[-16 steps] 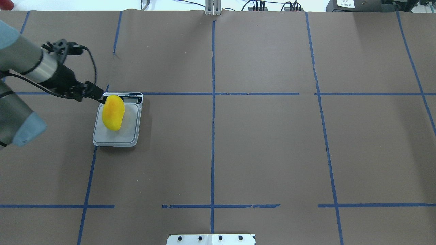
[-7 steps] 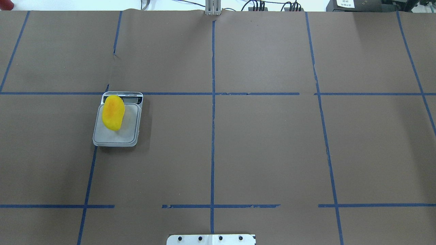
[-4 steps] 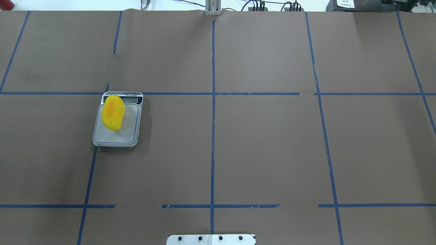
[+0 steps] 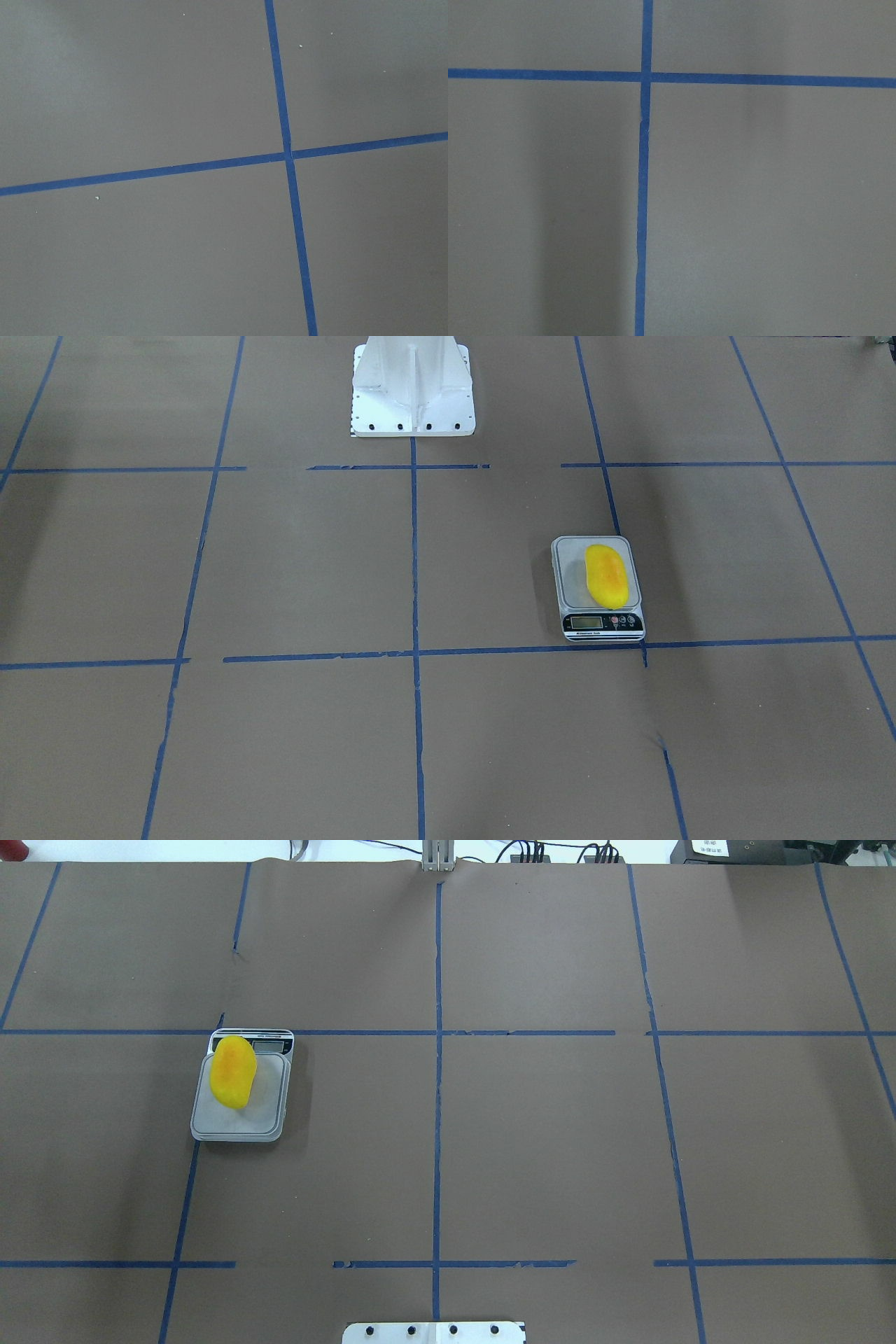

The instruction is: Weigh mango

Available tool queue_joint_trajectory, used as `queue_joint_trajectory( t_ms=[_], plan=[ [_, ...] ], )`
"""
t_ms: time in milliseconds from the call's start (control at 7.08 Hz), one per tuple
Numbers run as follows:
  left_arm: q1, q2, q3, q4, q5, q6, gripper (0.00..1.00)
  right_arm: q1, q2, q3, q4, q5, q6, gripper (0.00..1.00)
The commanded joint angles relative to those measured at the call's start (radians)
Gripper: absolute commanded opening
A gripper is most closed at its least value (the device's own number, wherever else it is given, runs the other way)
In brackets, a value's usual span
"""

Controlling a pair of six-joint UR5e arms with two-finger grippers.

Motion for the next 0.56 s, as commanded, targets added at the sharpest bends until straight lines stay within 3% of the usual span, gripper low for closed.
queue_joint_trajectory(
  t_ms=[0, 424],
  plan=[
    [-0.001, 0.006, -0.011, -0.005, -0.003, 0.000, 1.00, 0.000, 0.000, 0.000, 0.000, 0.000, 0.000, 1.00],
    [-0.001, 0.005, -0.039, -0.005, -0.003, 0.000, 1.00, 0.000, 0.000, 0.000, 0.000, 0.000, 0.000, 1.00]
  ],
)
